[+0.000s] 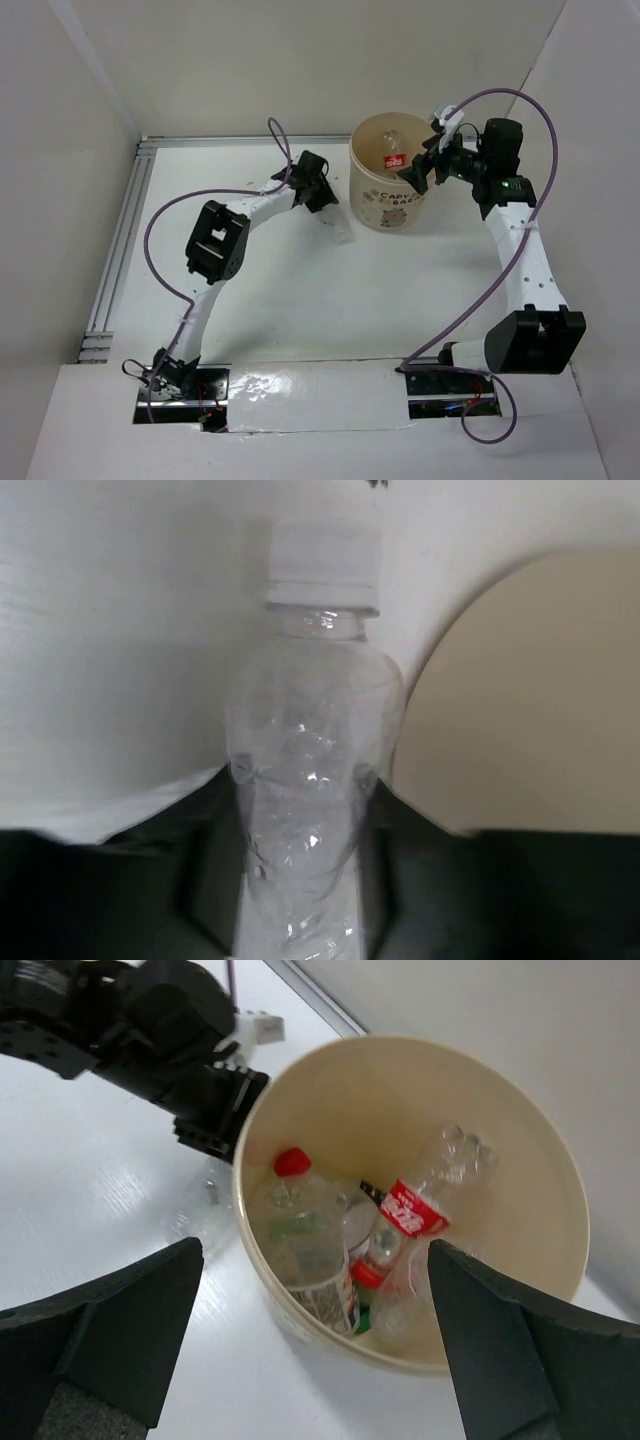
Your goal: Put the plastic bottles in the bin
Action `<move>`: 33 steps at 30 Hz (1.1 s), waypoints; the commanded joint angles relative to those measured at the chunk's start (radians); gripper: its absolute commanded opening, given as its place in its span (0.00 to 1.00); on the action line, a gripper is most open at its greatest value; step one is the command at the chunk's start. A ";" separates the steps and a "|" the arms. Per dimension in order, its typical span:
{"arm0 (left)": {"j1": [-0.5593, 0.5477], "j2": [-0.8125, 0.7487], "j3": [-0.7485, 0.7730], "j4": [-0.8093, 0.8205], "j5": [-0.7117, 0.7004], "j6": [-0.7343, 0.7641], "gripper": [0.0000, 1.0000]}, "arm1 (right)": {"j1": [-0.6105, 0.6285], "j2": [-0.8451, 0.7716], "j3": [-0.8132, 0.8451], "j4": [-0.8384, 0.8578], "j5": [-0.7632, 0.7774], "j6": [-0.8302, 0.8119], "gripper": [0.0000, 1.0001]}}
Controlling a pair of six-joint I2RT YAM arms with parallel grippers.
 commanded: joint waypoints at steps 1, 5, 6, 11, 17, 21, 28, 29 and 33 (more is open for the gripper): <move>-0.002 -0.061 -0.152 -0.020 -0.005 0.040 0.36 | -0.053 0.017 0.027 -0.044 -0.014 0.116 1.00; -0.002 -0.271 -0.348 0.043 -0.045 0.093 0.01 | -0.128 0.005 0.000 -0.084 -0.044 0.136 0.87; -0.002 -0.372 -0.377 0.055 -0.065 0.120 0.00 | -0.142 0.005 -0.014 -0.105 -0.054 0.112 0.72; -0.013 -0.646 -0.488 0.198 -0.051 0.218 0.00 | -0.242 -0.024 -0.110 -0.200 -0.038 0.046 0.04; -0.088 -0.683 -0.341 0.342 0.004 0.240 0.00 | -0.334 -0.092 -0.265 -0.276 -0.092 -0.058 0.80; -0.125 -0.611 -0.230 0.445 -0.018 0.180 0.01 | -0.334 -0.124 -0.348 -0.303 -0.083 -0.124 0.79; -0.156 -0.362 0.084 0.471 -0.142 0.082 0.05 | -0.343 -0.153 -0.434 -0.361 -0.092 -0.184 0.77; -0.156 -0.303 0.122 0.455 -0.163 0.082 0.07 | -0.343 -0.153 -0.448 -0.361 -0.092 -0.184 0.77; -0.168 -0.175 0.303 0.373 -0.219 0.091 0.19 | -0.343 -0.153 -0.459 -0.361 -0.092 -0.184 1.00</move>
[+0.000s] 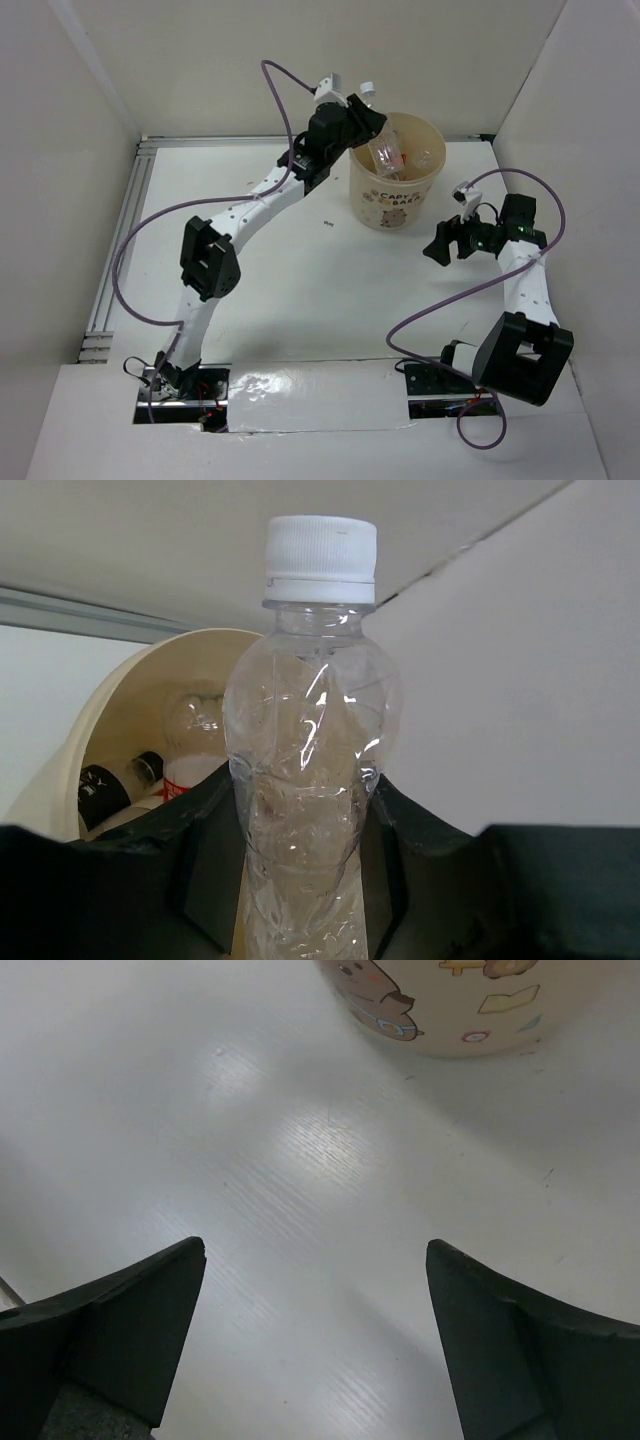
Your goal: Put the plastic bottles in the bin
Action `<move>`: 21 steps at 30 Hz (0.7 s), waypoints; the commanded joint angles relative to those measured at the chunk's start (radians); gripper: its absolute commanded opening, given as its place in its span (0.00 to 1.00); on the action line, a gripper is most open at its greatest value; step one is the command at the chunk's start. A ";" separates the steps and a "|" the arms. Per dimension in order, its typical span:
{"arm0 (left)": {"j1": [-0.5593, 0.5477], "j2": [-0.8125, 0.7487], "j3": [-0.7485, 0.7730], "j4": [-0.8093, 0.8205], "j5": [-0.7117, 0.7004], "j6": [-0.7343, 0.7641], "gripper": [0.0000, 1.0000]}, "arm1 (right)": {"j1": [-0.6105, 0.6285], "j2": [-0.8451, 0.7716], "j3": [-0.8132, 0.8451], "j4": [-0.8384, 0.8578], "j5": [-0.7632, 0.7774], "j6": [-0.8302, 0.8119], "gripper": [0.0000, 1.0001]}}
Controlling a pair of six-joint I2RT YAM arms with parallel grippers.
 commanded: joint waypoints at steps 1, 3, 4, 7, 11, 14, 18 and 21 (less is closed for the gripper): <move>-0.018 0.060 0.116 -0.014 -0.069 0.002 0.31 | -0.006 -0.028 -0.006 -0.021 -0.025 -0.026 1.00; -0.018 0.073 0.116 -0.015 -0.069 0.011 0.83 | -0.006 -0.028 -0.006 -0.012 -0.016 -0.026 1.00; -0.018 0.073 0.116 -0.025 -0.069 0.023 0.99 | -0.006 -0.028 -0.015 -0.012 -0.015 -0.026 1.00; -0.018 0.039 0.116 -0.002 -0.049 0.072 0.99 | -0.006 -0.028 -0.015 -0.001 -0.005 -0.012 1.00; -0.018 -0.060 0.061 0.027 -0.003 0.189 0.99 | -0.006 -0.016 -0.015 0.051 0.035 0.103 1.00; -0.018 -0.247 -0.159 0.068 0.029 0.298 0.99 | -0.006 -0.026 -0.006 0.152 0.162 0.229 1.00; -0.018 -0.559 -0.576 0.097 0.060 0.431 0.99 | -0.006 -0.037 -0.006 0.209 0.247 0.301 1.00; 0.030 -0.798 -0.926 0.097 0.069 0.482 0.99 | -0.017 -0.069 -0.029 0.272 0.256 0.310 1.00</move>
